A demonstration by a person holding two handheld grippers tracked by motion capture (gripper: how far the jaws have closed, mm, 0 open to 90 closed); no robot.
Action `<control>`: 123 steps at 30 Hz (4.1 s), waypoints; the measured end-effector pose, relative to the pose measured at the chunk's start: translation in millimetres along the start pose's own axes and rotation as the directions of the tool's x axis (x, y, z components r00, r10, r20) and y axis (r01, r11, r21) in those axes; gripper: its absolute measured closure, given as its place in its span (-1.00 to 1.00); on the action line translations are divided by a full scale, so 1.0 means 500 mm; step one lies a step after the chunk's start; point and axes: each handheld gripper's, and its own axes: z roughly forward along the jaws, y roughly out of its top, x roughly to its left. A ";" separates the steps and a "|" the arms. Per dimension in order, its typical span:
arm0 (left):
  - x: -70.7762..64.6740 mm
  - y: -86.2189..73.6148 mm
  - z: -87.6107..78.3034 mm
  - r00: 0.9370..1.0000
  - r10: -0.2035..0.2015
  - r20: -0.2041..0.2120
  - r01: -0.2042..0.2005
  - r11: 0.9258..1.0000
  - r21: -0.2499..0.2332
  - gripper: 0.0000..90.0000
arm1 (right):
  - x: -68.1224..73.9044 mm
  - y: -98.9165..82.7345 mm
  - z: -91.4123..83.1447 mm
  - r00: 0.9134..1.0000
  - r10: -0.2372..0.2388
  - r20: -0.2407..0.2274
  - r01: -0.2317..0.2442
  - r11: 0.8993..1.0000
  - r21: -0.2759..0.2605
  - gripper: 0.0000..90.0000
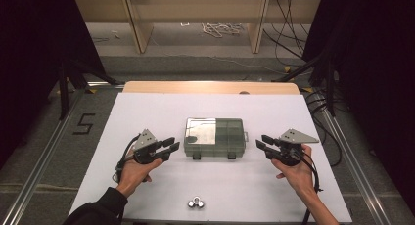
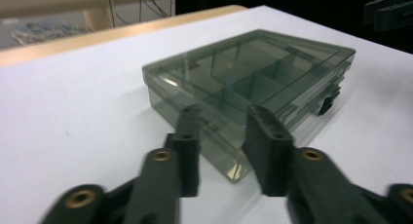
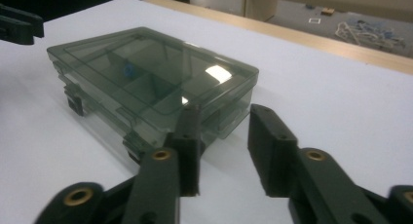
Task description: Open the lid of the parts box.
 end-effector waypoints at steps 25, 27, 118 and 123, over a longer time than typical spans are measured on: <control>0.006 -0.021 0.051 0.999 0.006 0.045 -0.012 0.989 0.150 1.00 | 0.023 -0.022 0.074 0.990 -0.077 -0.121 0.097 0.981 0.168 1.00; 0.005 -0.019 0.053 0.999 0.005 0.051 -0.013 0.988 0.151 1.00 | 0.024 -0.021 0.078 0.988 -0.091 -0.128 0.111 0.981 0.160 1.00; 0.035 0.102 0.109 0.996 0.090 -0.008 -0.090 0.996 -0.002 0.99 | -0.046 0.089 0.152 0.998 -0.058 -0.036 0.057 0.998 -0.035 -0.41; 0.036 0.102 0.109 0.996 0.091 -0.009 -0.091 0.996 -0.002 0.99 | -0.052 0.094 0.160 0.995 -0.092 -0.039 0.090 0.995 -0.047 -0.27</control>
